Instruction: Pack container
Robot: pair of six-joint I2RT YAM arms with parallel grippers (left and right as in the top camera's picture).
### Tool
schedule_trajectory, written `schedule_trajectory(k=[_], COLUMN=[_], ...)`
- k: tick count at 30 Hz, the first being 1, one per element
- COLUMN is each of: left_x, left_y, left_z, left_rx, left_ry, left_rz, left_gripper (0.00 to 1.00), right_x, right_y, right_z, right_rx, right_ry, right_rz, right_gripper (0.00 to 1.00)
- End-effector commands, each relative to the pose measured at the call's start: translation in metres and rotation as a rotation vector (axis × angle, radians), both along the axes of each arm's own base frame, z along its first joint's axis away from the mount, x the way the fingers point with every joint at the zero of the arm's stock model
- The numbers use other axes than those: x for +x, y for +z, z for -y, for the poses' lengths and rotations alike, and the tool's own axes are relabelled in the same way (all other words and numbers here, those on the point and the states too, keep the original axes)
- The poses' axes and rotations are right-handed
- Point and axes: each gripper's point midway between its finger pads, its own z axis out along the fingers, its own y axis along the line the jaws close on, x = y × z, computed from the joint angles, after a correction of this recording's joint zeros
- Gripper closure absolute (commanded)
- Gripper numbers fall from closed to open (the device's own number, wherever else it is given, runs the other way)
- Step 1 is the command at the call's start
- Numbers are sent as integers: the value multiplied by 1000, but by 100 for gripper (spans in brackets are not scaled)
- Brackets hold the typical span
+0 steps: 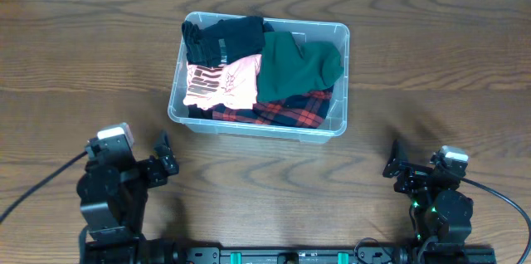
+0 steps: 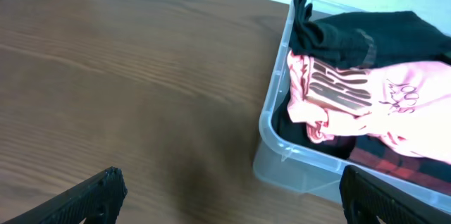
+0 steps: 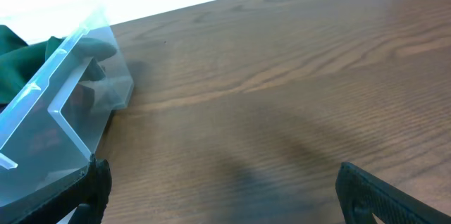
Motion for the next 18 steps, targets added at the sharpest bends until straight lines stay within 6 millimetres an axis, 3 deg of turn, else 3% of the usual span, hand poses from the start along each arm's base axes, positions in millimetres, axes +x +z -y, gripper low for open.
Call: schedule_trajectory(k=[1,8,18], left_x=[-1,-5,-9], left_y=[-12,-32,-34], left_z=[4,12,16], left_rx=[-29,-25,-6], left_ry=[-7,-38,-59], left_rz=[13,12,65], left_gripper=[2,2,2], right_x=[0,0,0], right_y=[0,0,0], right_z=[1,1,1], right_rx=[13,13,13], right_ry=[-8,-8,-8], right_rz=[4,4,4], right_gripper=[1,1,1])
